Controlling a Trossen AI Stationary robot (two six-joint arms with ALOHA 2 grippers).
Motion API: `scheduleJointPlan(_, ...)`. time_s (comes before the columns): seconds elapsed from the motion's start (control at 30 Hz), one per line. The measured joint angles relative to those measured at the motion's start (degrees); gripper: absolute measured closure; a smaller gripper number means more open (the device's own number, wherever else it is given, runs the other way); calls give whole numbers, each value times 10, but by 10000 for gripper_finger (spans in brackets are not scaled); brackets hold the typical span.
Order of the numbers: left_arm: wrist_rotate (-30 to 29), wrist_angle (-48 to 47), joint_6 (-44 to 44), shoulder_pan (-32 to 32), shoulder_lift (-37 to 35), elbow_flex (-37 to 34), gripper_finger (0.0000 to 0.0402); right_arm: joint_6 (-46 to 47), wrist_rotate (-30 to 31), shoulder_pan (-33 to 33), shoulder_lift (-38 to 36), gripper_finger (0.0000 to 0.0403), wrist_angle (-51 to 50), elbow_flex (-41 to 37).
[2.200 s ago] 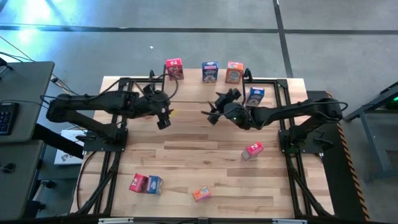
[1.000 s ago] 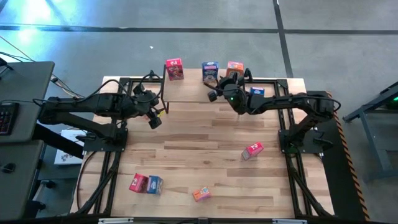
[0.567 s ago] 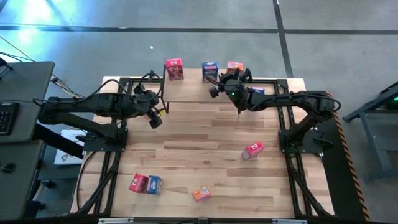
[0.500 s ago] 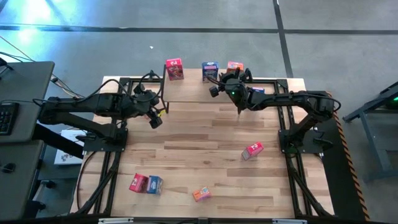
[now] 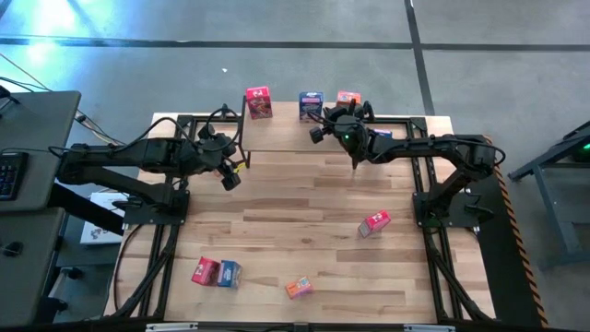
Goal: Stack cereal on shelf
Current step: Adjust the blue cereal box on the shelf
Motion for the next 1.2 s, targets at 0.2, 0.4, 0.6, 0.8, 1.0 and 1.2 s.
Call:
scheduleJointPlan(0.2, 0, 0, 0, 0, 0, 0, 153, 7, -16, -7, 0, 380, 0, 0)
scheduleJointPlan(0.4, 0, 0, 0, 0, 0, 0, 153, 11, -25, -7, 0, 380, 1, 0)
scheduleJointPlan(0.6, 0, 5, 0, 0, 0, 0, 153, 11, -35, -7, 0, 380, 4, 0)
scheduleJointPlan(0.8, 0, 13, 0, 0, 0, 0, 153, 8, -35, -7, 1, 380, -5, 15)
scheduleJointPlan(1.0, 0, 12, 0, 0, 0, 0, 153, -3, -13, -7, 27, 381, -78, 77)
scheduleJointPlan(1.2, 2, 12, 1, 0, 0, 0, 153, 3, 4, -7, 50, 381, -113, 114)
